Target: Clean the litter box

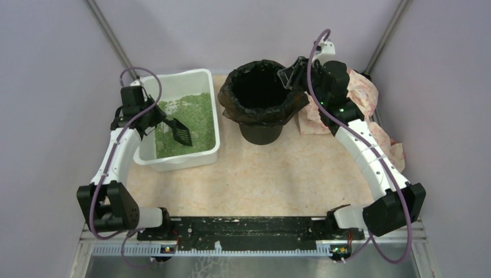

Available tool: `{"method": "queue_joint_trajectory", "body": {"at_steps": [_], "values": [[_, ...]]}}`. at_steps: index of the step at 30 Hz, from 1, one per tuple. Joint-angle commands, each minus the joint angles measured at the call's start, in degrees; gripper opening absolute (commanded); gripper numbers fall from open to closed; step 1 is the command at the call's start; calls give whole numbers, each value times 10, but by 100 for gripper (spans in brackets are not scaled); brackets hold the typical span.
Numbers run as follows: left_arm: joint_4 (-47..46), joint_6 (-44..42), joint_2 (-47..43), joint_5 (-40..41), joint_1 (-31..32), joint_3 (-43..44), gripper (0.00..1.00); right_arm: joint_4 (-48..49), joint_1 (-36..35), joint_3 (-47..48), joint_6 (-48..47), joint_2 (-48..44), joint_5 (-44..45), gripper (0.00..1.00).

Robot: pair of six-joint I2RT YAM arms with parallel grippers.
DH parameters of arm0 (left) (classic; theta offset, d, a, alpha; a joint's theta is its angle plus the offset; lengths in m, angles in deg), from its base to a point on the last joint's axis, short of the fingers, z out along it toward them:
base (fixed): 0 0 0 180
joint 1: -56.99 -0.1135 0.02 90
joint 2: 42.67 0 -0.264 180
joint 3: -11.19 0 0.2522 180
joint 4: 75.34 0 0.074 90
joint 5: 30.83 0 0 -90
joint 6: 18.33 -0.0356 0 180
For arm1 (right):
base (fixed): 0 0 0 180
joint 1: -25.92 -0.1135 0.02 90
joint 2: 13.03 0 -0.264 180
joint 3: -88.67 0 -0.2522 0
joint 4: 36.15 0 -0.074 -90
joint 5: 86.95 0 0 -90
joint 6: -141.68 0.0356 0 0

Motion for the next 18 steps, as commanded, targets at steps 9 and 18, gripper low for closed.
{"method": "queue_joint_trajectory", "body": {"at_steps": [9, 18], "values": [[-36, -6, -9, -18, -21, -51, 0, 47, 5, -8, 9, 2, -12, 41], [-184, 200, 29, -206, -21, -158, 0, 36, 11, -7, 0, 1, -5, 41]]}}
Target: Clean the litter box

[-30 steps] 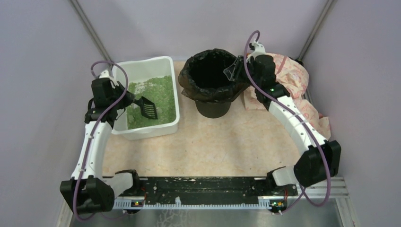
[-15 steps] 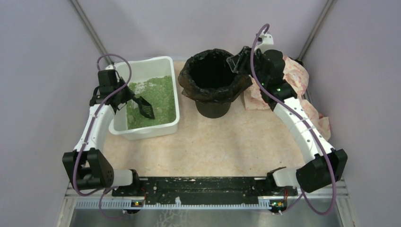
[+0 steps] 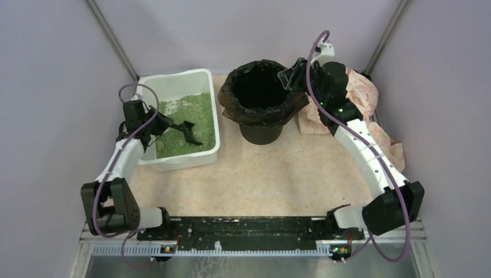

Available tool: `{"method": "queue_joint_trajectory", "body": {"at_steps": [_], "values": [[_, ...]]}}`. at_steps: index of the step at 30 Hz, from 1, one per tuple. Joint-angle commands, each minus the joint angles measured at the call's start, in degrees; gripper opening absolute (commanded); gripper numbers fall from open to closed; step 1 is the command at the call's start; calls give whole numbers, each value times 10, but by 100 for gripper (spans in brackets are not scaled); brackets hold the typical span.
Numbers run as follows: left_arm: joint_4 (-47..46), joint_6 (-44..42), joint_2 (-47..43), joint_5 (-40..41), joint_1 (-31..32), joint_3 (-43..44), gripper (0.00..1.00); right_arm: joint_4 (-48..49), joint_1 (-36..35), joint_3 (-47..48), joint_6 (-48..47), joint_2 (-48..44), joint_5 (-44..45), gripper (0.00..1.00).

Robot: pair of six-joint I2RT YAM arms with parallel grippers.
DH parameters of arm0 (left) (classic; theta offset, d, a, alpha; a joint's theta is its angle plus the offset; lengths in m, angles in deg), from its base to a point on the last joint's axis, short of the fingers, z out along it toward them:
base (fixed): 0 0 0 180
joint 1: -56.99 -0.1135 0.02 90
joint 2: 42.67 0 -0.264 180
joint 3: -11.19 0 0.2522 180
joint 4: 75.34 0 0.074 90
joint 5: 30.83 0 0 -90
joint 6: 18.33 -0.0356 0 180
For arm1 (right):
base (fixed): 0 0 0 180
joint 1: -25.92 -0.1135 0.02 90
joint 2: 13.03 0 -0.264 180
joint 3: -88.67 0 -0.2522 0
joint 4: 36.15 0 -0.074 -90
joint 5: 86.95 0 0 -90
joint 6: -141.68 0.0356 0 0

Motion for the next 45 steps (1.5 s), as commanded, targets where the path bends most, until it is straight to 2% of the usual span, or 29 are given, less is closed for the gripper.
{"method": "queue_joint_trajectory", "body": {"at_steps": [1, 9, 22, 34, 40, 45], "values": [[-56, 104, 41, -130, 6, -45, 0, 27, 7, 0, -2, -5, -1, 41], [-198, 195, 79, -159, 5, -106, 0, 16, 14, -10, -3, -10, 2, 41], [-209, 208, 72, -204, -98, -25, 0, 11, 18, -11, -4, -9, 4, 41], [-183, 140, 76, -216, -120, 23, 0, 11, 19, -11, -1, -2, 0, 41], [-301, 166, 72, -255, -121, -40, 0, 13, 19, -12, 4, 1, -1, 41], [-353, 190, 77, -271, -130, -43, 0, 13, 19, -12, 8, 0, 0, 41]]}}
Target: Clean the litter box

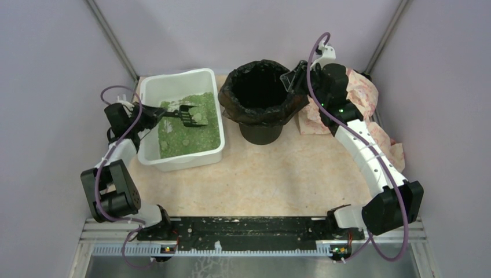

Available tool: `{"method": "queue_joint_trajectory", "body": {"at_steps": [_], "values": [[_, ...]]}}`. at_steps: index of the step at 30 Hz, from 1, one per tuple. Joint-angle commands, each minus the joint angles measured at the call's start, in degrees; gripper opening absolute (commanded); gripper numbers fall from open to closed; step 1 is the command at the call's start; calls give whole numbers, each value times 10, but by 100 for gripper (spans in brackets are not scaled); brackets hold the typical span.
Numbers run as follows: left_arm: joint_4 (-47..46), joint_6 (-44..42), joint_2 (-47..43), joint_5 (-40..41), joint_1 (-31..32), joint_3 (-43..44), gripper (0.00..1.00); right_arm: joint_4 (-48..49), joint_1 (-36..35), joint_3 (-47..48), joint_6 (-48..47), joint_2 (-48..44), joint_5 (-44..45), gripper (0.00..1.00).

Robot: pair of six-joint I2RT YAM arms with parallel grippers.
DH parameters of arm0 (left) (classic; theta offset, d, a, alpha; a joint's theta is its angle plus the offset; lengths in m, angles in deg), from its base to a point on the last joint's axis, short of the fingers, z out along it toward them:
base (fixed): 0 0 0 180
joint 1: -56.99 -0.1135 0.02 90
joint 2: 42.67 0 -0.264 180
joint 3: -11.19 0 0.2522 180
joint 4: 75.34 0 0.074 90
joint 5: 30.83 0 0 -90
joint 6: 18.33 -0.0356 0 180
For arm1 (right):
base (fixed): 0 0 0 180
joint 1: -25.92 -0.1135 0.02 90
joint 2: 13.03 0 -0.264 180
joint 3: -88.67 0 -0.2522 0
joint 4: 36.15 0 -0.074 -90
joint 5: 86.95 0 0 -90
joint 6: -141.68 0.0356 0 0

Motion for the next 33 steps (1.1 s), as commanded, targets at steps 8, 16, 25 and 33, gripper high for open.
{"method": "queue_joint_trajectory", "body": {"at_steps": [8, 16, 25, 33], "values": [[-259, 153, 37, -79, -42, -38, 0, 23, 6, -4, 11, -9, 6, 41], [-335, 228, 45, -88, -108, -69, 0, 17, 5, -13, 10, -22, 10, 41], [-440, 310, 74, -161, -162, -73, 0, 17, 6, -14, 9, -24, 1, 41], [-380, 284, 21, -138, -106, -131, 0, 37, 6, -17, 25, -9, -15, 41]]}}
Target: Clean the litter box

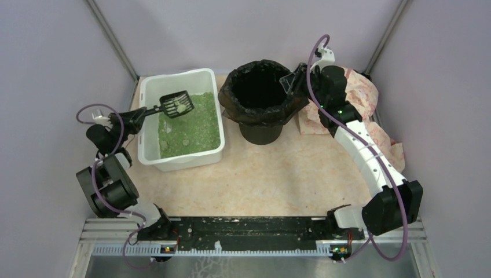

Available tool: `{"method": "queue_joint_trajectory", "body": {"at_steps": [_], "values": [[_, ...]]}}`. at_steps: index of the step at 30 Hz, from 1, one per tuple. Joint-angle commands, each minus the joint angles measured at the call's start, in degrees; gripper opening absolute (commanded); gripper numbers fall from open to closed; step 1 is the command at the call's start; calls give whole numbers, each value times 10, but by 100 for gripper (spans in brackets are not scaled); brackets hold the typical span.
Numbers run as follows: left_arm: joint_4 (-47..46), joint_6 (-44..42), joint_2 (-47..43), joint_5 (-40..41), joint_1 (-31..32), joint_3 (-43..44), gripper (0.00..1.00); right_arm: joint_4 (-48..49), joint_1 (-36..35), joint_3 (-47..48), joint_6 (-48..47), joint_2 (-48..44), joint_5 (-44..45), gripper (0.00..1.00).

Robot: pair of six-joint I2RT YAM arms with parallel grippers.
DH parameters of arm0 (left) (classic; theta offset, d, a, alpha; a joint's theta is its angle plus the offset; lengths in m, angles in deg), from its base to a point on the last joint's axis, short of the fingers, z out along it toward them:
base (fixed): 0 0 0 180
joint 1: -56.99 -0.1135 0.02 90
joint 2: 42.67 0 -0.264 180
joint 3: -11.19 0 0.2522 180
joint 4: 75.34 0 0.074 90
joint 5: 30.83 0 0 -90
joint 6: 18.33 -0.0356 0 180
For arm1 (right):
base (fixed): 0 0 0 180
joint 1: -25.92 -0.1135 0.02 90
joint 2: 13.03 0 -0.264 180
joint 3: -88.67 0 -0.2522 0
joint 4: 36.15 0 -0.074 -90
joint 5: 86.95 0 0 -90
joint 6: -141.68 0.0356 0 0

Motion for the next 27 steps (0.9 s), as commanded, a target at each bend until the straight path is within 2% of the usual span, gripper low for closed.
{"method": "queue_joint_trajectory", "body": {"at_steps": [1, 4, 7, 10, 13, 16, 20, 27], "values": [[1, -16, -31, 3, 36, -32, 0, 35, 5, 2, 12, -4, -17, 41], [33, -34, -34, -6, 0, -29, 0, 40, 5, 4, 15, -5, -19, 41], [13, -16, -40, -20, 11, -36, 0, 36, 5, 1, 13, -2, -22, 41], [45, -32, -56, -8, -2, -51, 0, 38, 5, -1, 16, -6, -17, 41], [-7, 9, -59, -13, 39, -79, 0, 42, 6, -2, 16, -5, -21, 41], [41, -23, -77, 11, 23, -88, 0, 39, 6, -3, 15, -7, -12, 41], [-1, 13, -52, -7, 20, -60, 0, 36, 6, -1, 13, -6, -20, 41], [-13, 86, -29, 35, 42, 32, 0, 39, 6, -5, 13, -8, -23, 41]]}}
